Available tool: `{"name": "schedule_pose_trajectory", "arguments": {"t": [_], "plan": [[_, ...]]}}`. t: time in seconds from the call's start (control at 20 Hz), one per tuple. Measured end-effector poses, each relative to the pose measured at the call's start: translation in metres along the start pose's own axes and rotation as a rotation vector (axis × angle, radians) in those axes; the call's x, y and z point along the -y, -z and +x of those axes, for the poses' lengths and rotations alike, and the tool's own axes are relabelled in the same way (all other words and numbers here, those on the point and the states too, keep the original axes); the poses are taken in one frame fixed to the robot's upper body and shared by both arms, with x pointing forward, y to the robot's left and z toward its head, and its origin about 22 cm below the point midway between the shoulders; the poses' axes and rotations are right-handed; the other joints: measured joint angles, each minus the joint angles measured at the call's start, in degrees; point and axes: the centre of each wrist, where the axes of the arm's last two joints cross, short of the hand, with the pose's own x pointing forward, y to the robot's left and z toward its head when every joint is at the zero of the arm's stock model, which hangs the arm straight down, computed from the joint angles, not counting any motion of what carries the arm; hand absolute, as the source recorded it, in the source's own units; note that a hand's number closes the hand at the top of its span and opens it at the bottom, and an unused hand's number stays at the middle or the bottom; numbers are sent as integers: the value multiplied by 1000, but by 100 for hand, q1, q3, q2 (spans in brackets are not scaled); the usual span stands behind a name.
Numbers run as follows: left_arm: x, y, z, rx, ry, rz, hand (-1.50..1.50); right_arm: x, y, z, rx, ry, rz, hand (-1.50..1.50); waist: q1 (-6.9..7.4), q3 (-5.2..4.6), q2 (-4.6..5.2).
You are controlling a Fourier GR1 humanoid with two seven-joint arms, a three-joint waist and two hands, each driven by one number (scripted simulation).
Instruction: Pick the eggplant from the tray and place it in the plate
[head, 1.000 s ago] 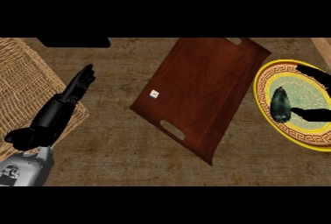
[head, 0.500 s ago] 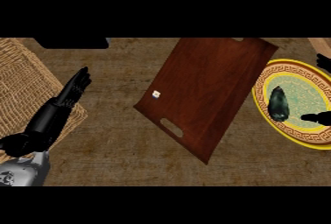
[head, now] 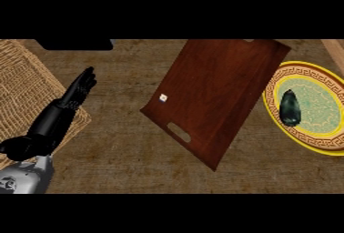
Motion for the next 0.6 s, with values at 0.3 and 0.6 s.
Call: {"name": "schedule_pose_trajectory", "arguments": {"t": [0.3,0.6], "plan": [[-2,-1,-6,2,-1,-4,0,44,-29,19,-47,-2,-55,-150,44,13,30],[-2,4,-5,5,0,-8,0,67,-44,39,-69,-30,-69,-150,48,22,38]]}}
